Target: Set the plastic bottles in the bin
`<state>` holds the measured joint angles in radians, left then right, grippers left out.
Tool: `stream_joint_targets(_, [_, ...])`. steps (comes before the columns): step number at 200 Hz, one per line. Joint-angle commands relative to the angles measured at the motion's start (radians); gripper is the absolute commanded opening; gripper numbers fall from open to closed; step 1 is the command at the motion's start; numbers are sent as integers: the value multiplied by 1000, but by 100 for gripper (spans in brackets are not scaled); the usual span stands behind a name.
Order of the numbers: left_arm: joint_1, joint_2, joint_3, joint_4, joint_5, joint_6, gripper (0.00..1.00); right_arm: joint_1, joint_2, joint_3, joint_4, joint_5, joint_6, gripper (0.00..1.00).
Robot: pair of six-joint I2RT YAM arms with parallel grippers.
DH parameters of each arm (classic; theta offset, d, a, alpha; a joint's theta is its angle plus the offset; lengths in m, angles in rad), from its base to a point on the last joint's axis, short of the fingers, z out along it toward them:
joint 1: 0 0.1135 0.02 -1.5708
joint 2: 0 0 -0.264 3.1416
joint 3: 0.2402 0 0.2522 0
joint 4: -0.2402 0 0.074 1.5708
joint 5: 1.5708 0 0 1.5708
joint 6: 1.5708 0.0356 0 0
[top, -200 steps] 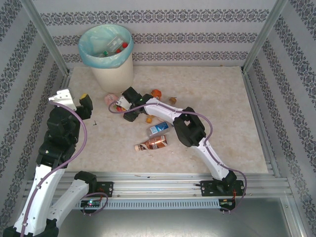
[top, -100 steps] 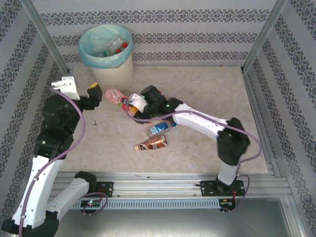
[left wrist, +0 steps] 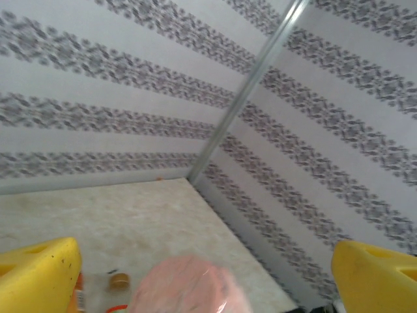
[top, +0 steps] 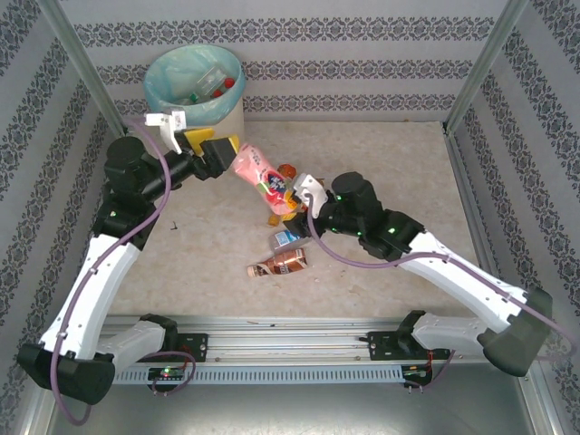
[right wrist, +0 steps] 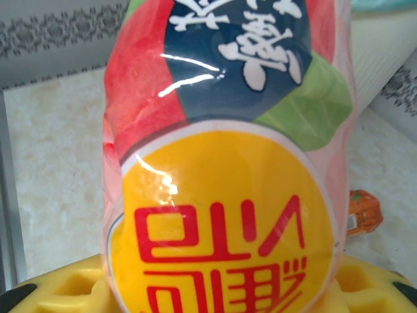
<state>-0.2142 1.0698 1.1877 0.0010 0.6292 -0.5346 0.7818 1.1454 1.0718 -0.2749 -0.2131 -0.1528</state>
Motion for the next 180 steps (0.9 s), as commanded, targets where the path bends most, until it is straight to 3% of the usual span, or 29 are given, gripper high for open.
stream_joint_targets(1, [4,16,-21,196,145,-133,96,-7,-53,-11,67,-43,46,51])
stream_joint_targets(43, [-33,64,-55,327,318,-222,93,-8,-69,12,128,-80,88,51])
stream_joint_targets(109, [-57,86,-46,351,303,-238,71,0,-44,13,175,-123,91,50])
stream_joint_targets(147, [-57,83,-41,345,250,-221,49,0,-35,-5,172,-113,87,51])
stream_joint_targets(163, [-56,82,-39,356,227,-221,40,-1,-36,-12,178,-95,99,56])
stream_joint_targets(180, [-57,79,-32,360,192,-212,38,-1,-34,-16,178,-33,121,74])
